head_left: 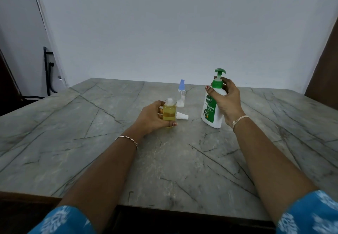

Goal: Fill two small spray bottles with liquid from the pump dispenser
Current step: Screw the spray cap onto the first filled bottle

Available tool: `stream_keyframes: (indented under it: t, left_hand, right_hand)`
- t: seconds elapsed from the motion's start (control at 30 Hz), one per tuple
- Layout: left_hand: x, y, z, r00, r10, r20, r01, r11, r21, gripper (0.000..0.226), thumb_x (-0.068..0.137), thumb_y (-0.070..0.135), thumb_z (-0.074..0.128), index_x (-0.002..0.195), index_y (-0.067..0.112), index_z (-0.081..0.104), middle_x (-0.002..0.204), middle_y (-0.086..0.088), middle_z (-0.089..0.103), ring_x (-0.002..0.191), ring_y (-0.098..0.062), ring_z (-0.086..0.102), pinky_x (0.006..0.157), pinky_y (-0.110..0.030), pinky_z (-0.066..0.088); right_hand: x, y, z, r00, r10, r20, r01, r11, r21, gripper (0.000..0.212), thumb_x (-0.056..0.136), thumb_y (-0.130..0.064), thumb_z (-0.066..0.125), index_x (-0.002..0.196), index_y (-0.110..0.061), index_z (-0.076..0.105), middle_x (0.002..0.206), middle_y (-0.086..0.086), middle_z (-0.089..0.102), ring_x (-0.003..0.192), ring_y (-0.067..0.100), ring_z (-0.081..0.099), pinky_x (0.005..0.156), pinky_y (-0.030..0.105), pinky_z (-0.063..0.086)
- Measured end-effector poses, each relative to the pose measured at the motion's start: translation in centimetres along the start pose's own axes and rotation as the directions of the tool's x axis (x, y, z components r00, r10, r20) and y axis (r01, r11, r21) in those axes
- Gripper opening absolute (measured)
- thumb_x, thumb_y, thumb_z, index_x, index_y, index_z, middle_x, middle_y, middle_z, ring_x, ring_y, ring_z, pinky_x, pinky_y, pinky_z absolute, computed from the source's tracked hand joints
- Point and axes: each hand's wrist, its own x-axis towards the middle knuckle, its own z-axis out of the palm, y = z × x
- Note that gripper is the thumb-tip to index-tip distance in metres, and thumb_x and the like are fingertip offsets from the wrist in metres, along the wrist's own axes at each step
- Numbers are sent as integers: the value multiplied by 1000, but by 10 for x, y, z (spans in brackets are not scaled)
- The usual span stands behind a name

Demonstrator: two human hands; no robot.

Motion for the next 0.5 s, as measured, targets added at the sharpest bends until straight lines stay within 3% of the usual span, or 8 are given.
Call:
stream_keyframes:
  t: [0.17,0.33,0.43,0.5]
  left_hand:
    - [-1,0,0,1000,-22,18,22,1000,-10,78,64,37,87,129,16,50,111,-2,66,93,-13,64,85,-22,47]
    - [-1,0,-1,999,-18,28,18,1000,-12,73,66,35,86,127,15,52,108,0,65,91,-12,62,86,-22,47]
    - [0,-1,0,999,-22,34,22,1000,-3,72,65,37,86,126,15,53,111,-1,66,96,-14,63,89,-25,49]
    - [0,-2,0,999,-19,33,19,1000,8,72,64,39,86,125,16,54,114,-1,66,101,-16,63,93,-29,50]
  right_hand:
    - [-3,-1,3,999,18,-29,-19,999,-45,50,81,-10,77,126,-12,55,110,3,64,96,18,64,93,35,53]
    - [-8,-5,2,998,62,-14,-63,996,-59,77,74,-20,85,135,-29,39,126,2,55,110,21,60,102,42,48]
    - [-12,-7,1,994,22,-107,-41,984,-175,95,73,-31,84,146,-28,23,144,4,39,134,25,38,113,47,33]
    - [-22,-11,6,974,-75,-213,9,955,-296,93,79,-29,78,150,-20,18,150,4,28,140,23,23,115,46,24]
